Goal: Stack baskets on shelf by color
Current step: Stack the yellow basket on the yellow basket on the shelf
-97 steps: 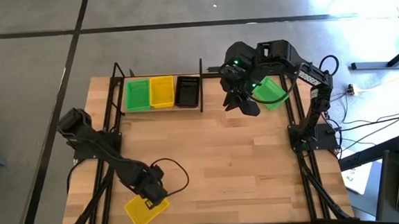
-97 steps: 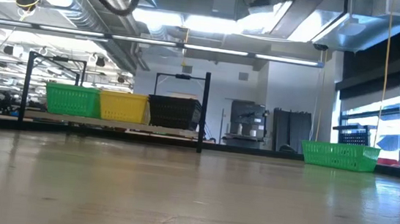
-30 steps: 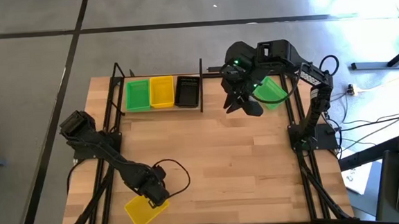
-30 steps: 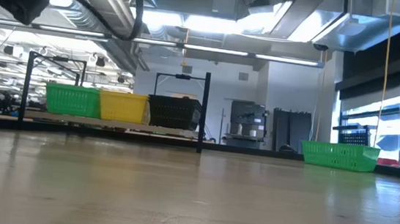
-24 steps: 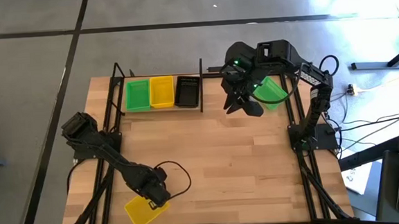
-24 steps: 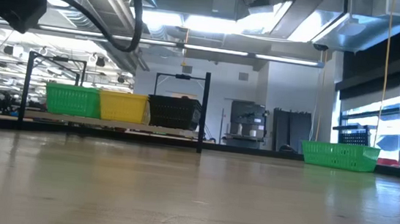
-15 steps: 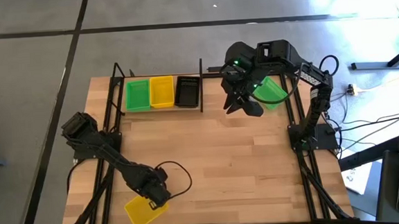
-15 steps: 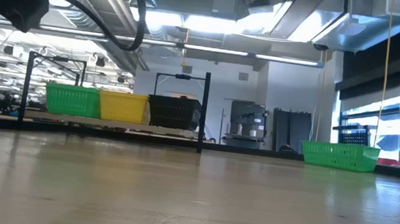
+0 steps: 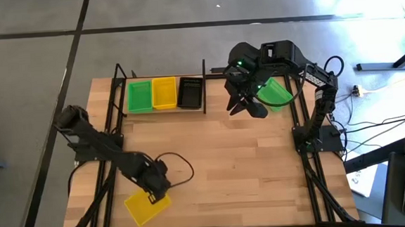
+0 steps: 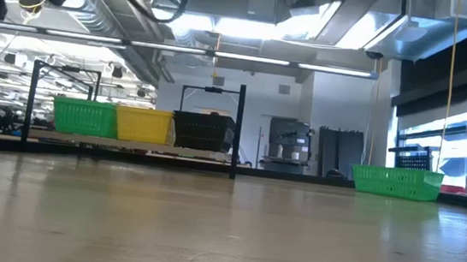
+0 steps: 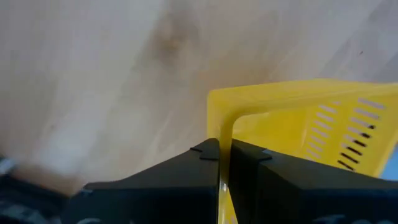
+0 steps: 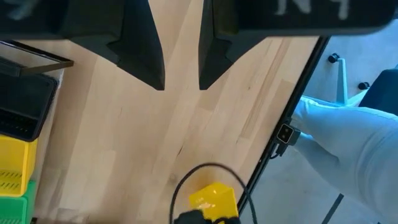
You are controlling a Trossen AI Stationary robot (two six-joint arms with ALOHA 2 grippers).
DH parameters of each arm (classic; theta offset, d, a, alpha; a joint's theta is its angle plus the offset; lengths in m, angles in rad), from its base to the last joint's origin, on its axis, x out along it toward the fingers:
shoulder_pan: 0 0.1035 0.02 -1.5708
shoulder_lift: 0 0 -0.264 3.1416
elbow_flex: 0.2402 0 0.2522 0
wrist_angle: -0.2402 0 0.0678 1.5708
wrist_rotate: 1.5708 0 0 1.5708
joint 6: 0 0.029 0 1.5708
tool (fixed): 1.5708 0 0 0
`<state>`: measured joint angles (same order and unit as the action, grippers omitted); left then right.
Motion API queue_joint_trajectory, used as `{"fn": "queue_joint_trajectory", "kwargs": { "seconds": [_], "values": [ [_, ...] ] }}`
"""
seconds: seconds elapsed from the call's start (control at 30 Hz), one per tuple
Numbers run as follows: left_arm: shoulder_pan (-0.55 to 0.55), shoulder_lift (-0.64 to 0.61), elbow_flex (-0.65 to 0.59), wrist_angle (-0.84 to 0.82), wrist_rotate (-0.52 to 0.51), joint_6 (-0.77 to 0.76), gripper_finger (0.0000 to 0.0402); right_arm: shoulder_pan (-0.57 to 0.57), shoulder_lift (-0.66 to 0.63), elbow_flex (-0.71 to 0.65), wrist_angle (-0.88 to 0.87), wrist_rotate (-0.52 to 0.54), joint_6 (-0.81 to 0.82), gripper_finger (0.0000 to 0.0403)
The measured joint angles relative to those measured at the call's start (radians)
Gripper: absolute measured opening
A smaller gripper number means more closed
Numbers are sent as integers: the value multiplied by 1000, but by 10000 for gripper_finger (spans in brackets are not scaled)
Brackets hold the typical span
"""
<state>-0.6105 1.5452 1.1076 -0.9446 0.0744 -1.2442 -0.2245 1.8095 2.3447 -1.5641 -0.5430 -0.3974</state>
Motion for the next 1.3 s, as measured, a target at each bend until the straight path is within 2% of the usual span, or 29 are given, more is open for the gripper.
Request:
{"fn": "queue_joint_trajectory", "kwargs": {
  "seconds": [0.3, 0.53, 0.83, 1.07, 1.3],
  "values": [
    [123, -251, 0, -146, -103, -38, 1, 0, 0, 0, 4, 1, -21, 96],
    [344, -415, 0, -139, -205, -66, 0, 0, 0, 0, 6, 1, -56, 96],
    [710, -507, 0, -22, -342, 168, 0, 0, 0, 0, 29, 2, -56, 96],
    [1021, -510, 0, 79, -349, 371, 0, 0, 0, 0, 49, 2, -56, 96],
    [1242, -489, 1, 199, -336, 525, 0, 0, 0, 0, 75, 2, -56, 96]
  ]
}}
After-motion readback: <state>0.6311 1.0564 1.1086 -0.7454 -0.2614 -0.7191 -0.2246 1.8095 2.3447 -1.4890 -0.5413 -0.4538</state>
